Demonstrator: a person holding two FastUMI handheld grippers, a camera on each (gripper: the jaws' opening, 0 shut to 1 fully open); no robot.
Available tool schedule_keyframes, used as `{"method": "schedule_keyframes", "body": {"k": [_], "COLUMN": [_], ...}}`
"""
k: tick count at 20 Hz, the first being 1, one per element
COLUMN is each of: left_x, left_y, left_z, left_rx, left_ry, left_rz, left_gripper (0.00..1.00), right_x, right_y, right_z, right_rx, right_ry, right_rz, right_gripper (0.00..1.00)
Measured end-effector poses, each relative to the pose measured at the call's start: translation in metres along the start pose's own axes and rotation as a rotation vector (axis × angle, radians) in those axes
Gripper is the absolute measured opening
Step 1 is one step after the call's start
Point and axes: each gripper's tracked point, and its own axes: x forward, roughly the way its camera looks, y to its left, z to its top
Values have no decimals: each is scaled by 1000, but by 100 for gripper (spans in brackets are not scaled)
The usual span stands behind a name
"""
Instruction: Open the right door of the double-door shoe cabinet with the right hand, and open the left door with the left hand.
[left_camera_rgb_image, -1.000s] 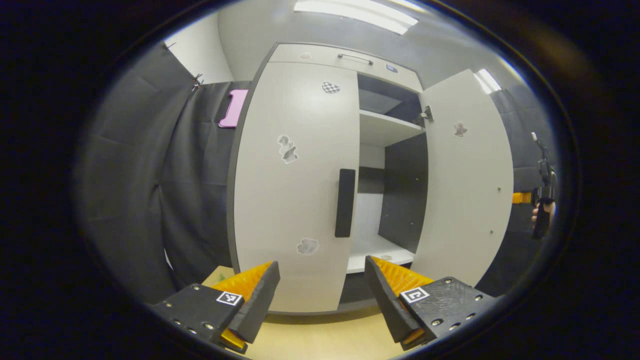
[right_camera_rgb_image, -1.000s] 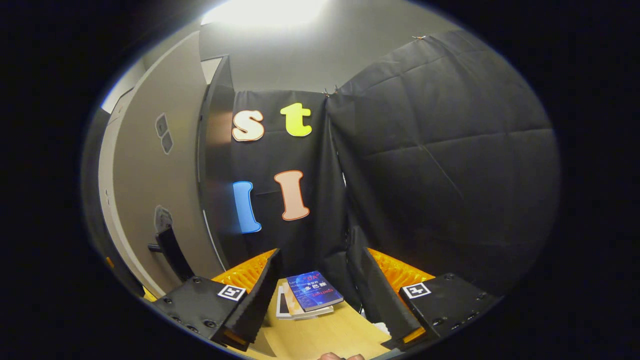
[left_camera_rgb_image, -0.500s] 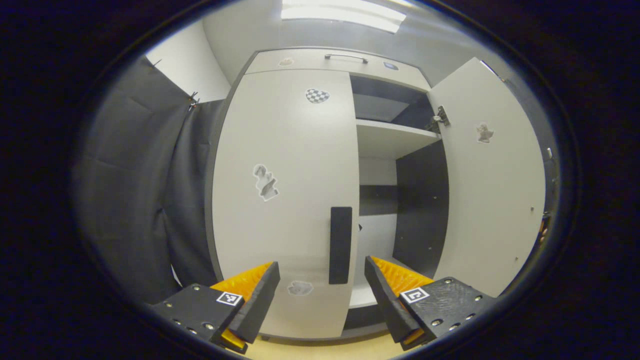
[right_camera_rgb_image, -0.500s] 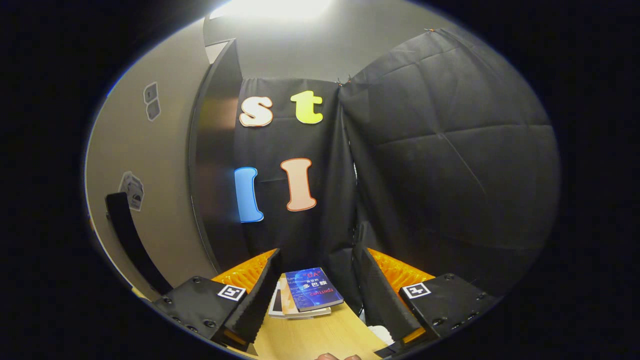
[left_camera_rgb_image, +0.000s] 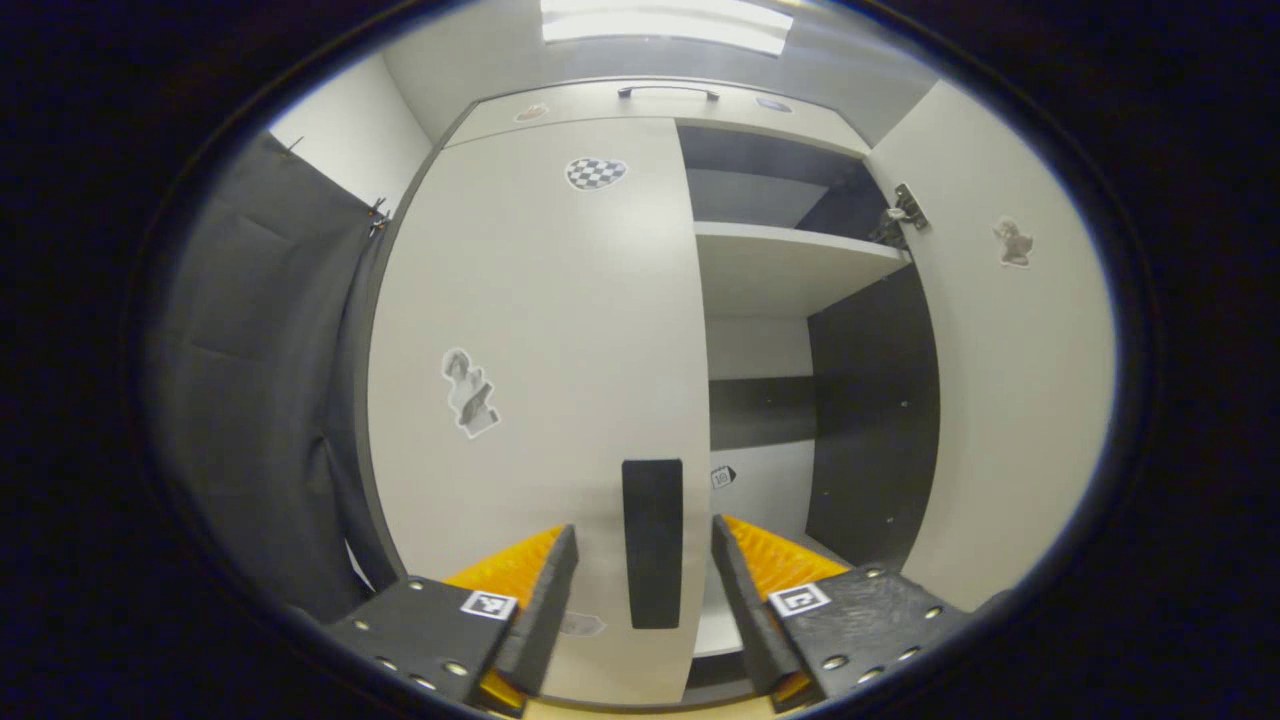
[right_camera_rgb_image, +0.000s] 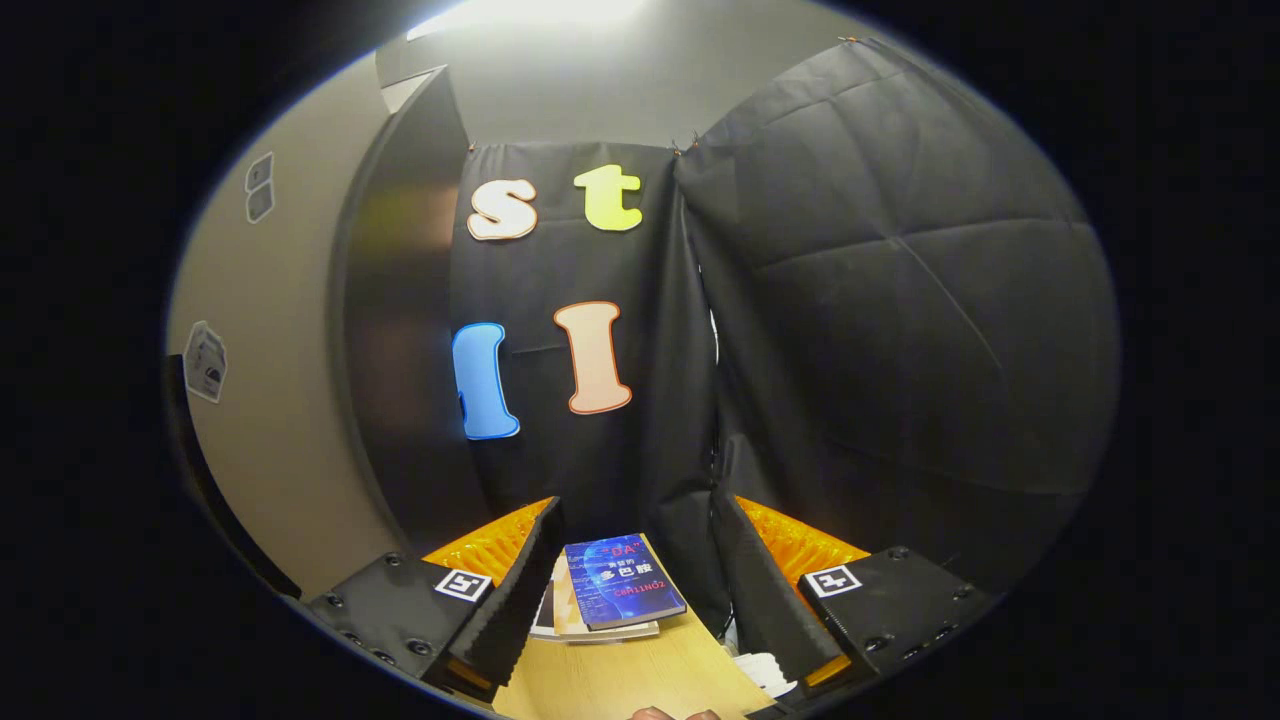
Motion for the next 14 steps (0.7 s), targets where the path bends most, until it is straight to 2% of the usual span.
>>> {"method": "schedule_keyframes", "body": {"k": [1, 2, 3, 4, 5, 7, 13, 14], "left_x": [5, 8, 11, 15, 17, 22, 30, 30], "left_y": [-2, -3, -2, -2, -4, -8, -2, -2], "left_z": [-3, -4, -4, -4, -5, -8, -16, -15], "left_rx": [-4, 0, 6, 15, 18, 16, -15, 0], "left_ry": [5, 11, 13, 13, 17, 27, 44, 41], "left_rz": [1, 5, 12, 18, 14, 7, 45, 36], "left_gripper": [60, 60, 67, 61, 61, 53, 29, 29], "right_x": [4, 9, 12, 16, 19, 28, 48, 50], "right_y": [-2, -4, -6, -9, -10, -12, -12, -11], "right_z": [-2, -4, -6, -8, -8, -5, -7, -9], "right_rx": [5, 10, 13, 22, 32, 52, 45, 42], "right_ry": [3, 7, 11, 18, 14, -2, 9, 13], "right_rz": [2, 2, 0, -4, -2, -1, 17, 21], "right_gripper": [98, 98, 98, 98, 98, 98, 98, 98]}}
